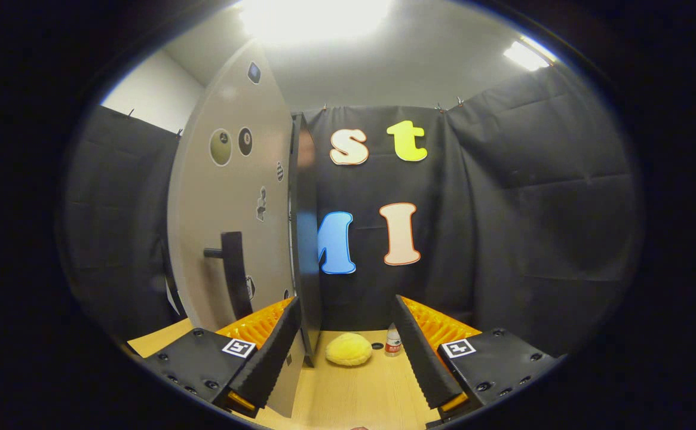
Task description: Open the shoe cabinet door, grab the shoes and put them into the shoe cabinet, then close the shoe cabinet door.
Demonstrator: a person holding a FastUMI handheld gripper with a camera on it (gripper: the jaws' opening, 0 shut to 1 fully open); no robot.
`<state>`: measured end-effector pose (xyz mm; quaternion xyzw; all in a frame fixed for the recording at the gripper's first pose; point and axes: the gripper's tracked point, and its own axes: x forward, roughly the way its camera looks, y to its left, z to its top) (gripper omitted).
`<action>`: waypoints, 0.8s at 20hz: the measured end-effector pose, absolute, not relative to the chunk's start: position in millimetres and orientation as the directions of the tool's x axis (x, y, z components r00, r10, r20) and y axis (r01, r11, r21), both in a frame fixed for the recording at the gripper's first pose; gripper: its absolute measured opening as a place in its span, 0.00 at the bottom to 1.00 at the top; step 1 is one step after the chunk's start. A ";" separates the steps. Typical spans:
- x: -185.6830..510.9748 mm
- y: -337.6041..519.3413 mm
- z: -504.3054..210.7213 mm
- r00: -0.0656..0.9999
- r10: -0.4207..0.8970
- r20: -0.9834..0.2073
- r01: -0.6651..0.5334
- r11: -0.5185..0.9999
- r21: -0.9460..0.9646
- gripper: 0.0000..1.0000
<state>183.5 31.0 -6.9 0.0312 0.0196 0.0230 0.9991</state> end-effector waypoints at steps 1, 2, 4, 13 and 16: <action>190.3 31.3 -8.9 0.997 0.065 -0.047 -0.062 0.996 0.065 0.97; 195.9 32.7 -10.1 0.995 0.079 -0.056 -0.075 0.995 0.063 0.97; 208.2 34.0 -11.7 0.993 0.092 -0.071 -0.088 0.994 0.062 0.97; 214.5 73.3 -5.8 0.992 0.089 -0.092 -0.075 0.986 0.147 0.97; 206.6 78.1 -10.6 0.994 0.038 -0.103 -0.021 0.987 0.161 0.96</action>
